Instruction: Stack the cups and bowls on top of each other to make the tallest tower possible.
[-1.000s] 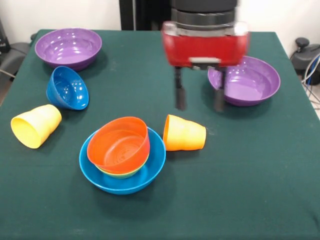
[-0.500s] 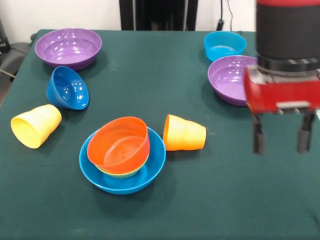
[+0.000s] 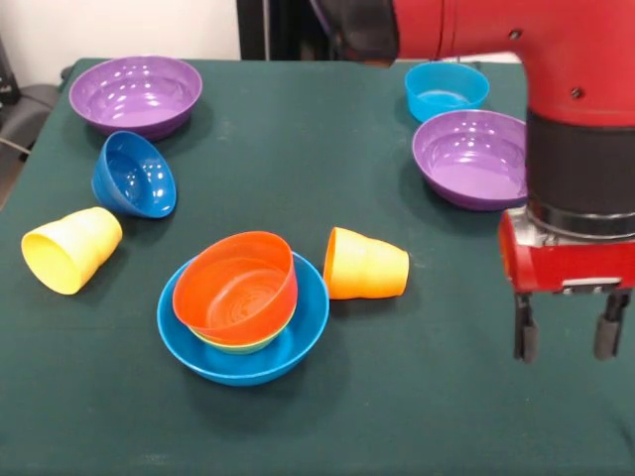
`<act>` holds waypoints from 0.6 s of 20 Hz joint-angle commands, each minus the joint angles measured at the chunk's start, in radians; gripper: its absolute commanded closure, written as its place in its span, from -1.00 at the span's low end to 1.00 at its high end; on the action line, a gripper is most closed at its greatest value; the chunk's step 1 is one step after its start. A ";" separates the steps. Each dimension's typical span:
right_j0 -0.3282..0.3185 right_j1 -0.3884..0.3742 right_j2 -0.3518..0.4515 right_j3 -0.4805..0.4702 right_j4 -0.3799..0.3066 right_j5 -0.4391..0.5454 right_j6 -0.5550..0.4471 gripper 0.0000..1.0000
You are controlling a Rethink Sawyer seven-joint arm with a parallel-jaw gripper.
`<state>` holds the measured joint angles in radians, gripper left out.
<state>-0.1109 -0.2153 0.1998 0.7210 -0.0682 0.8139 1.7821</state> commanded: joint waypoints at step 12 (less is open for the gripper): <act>-0.106 -0.231 -0.007 0.534 -0.172 -0.382 -0.023 -1.00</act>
<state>-0.2199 -0.3686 0.1814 1.0532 -0.1264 0.5641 1.7821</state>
